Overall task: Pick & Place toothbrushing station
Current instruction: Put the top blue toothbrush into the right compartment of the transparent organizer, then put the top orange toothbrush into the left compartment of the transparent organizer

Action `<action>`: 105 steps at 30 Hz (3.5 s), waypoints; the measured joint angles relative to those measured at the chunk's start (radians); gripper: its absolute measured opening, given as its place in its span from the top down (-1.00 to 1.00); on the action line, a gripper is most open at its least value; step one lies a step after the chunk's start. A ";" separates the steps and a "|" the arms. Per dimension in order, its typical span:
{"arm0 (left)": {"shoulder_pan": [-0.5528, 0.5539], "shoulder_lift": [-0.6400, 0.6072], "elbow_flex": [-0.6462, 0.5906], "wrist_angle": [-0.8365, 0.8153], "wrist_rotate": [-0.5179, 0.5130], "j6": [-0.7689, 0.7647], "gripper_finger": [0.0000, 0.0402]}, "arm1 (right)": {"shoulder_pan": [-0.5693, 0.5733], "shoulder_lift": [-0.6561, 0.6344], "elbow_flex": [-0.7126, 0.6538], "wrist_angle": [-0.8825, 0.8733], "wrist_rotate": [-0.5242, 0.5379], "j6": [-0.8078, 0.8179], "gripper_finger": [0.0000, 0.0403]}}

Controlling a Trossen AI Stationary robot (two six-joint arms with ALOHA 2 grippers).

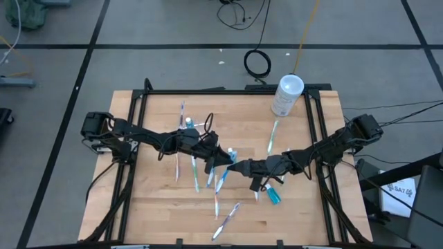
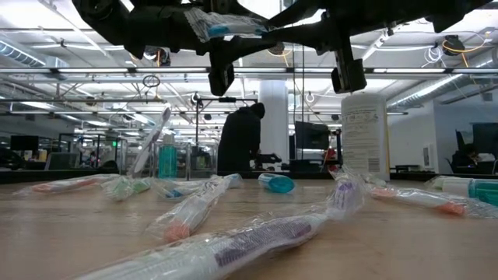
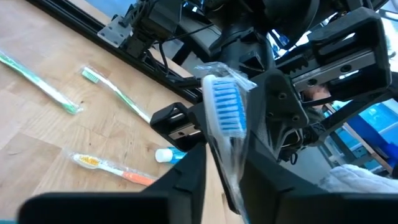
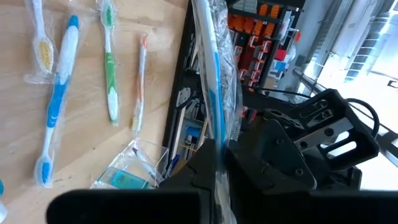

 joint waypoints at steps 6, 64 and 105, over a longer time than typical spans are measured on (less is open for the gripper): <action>0.000 0.000 0.000 0.002 0.004 0.000 0.87 | 0.000 0.001 0.000 -0.008 0.003 0.000 0.77; 0.164 0.142 -0.005 0.019 -1.218 0.608 0.91 | -0.175 0.000 -0.146 -0.030 0.457 0.791 0.52; -0.219 -0.374 -0.004 -1.237 -0.890 -0.270 0.40 | -0.211 0.000 -0.146 -0.006 0.412 0.935 0.53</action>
